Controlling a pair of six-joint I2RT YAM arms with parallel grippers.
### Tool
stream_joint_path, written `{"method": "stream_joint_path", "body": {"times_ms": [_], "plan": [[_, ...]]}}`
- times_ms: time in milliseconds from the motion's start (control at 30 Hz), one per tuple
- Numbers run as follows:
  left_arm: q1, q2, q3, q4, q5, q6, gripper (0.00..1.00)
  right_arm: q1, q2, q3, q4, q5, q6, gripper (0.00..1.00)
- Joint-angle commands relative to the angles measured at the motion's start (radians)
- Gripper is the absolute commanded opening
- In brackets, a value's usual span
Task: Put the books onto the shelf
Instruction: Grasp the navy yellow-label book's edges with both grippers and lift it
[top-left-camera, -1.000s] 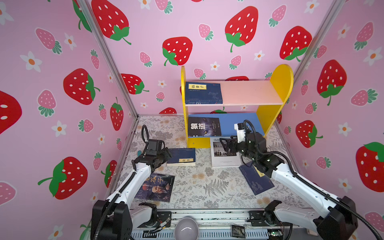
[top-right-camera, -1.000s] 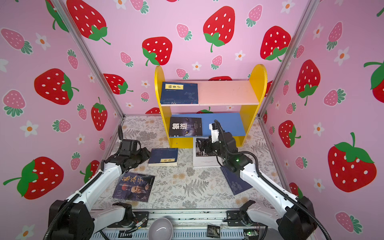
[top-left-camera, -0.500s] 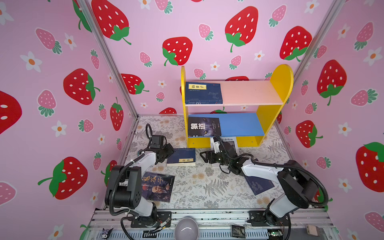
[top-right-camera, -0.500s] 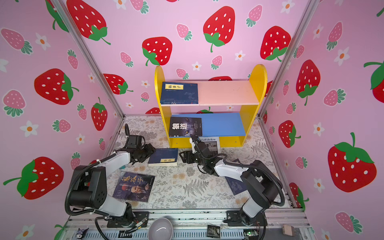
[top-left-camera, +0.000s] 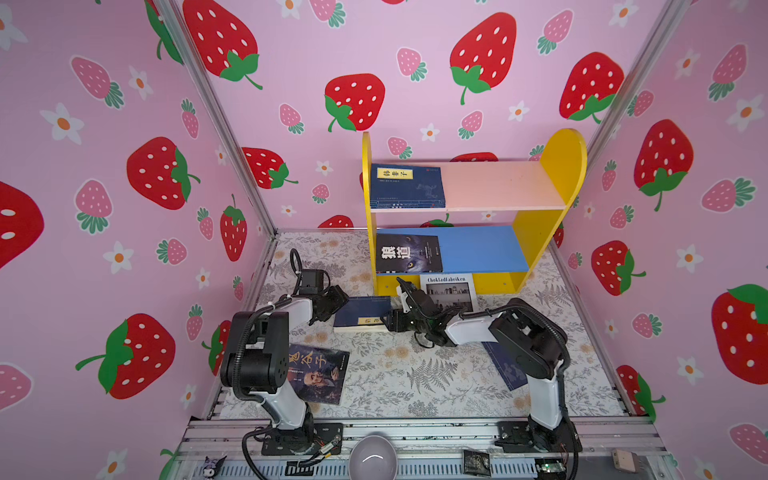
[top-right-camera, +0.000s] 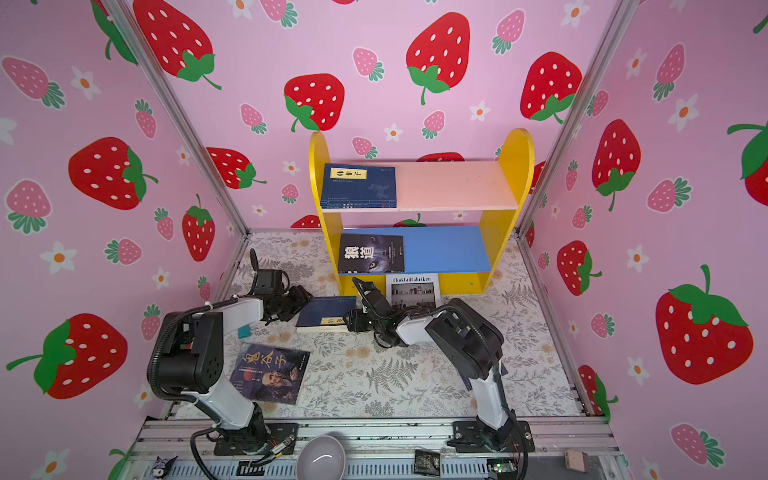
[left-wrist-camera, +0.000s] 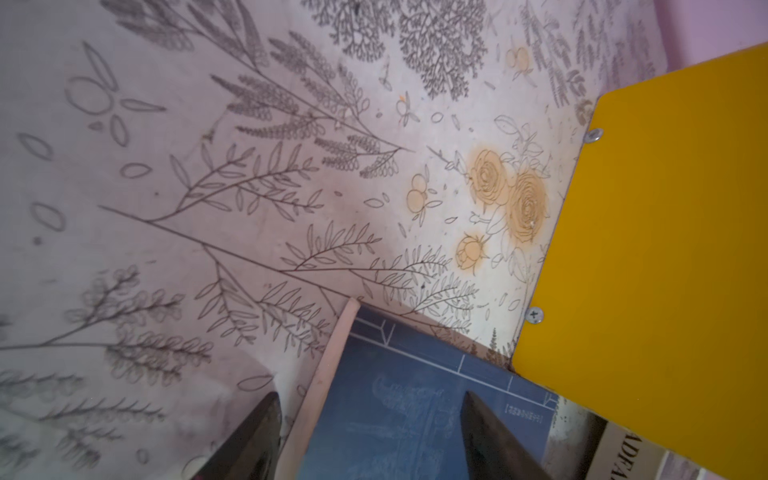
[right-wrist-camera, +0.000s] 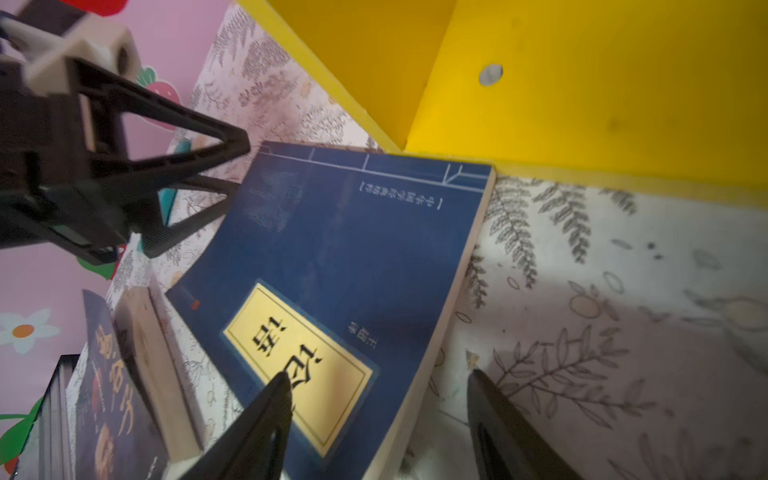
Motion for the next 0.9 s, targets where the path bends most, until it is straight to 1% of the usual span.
{"method": "stream_joint_path", "body": {"times_ms": [0, 100, 267, 400, 500, 600, 700, 767, 867], "plan": [[0.005, 0.024, 0.034, 0.035, 0.089, 0.012, 0.67, 0.020, 0.052, 0.036, -0.019, 0.018, 0.013, 0.66], [0.006, 0.004, 0.012, 0.097, 0.187, 0.007, 0.63, 0.021, 0.072, 0.040, -0.028, 0.023, 0.014, 0.63], [0.006, -0.082, -0.055, 0.245, 0.314, -0.063, 0.58, 0.021, 0.059, 0.030, -0.035, 0.032, 0.008, 0.62], [0.002, -0.148, -0.080, 0.303, 0.384, -0.110, 0.47, 0.012, 0.036, 0.019, -0.040, 0.034, 0.002, 0.64], [0.000, -0.176, -0.094, 0.288, 0.389, -0.111, 0.42, -0.003, 0.010, -0.003, -0.039, 0.035, 0.003, 0.64], [-0.001, -0.177, -0.118, 0.273, 0.383, -0.109, 0.40, -0.018, -0.021, -0.027, -0.036, 0.041, -0.003, 0.65], [-0.003, -0.159, -0.149, 0.297, 0.397, -0.130, 0.36, -0.028, -0.041, -0.042, -0.033, 0.043, -0.008, 0.65], [-0.007, -0.160, -0.165, 0.302, 0.398, -0.133, 0.35, -0.030, -0.048, -0.047, -0.031, 0.043, -0.008, 0.65], [-0.017, -0.180, -0.171, 0.269, 0.385, -0.119, 0.34, -0.029, -0.046, -0.048, -0.025, 0.042, -0.007, 0.65]]}}
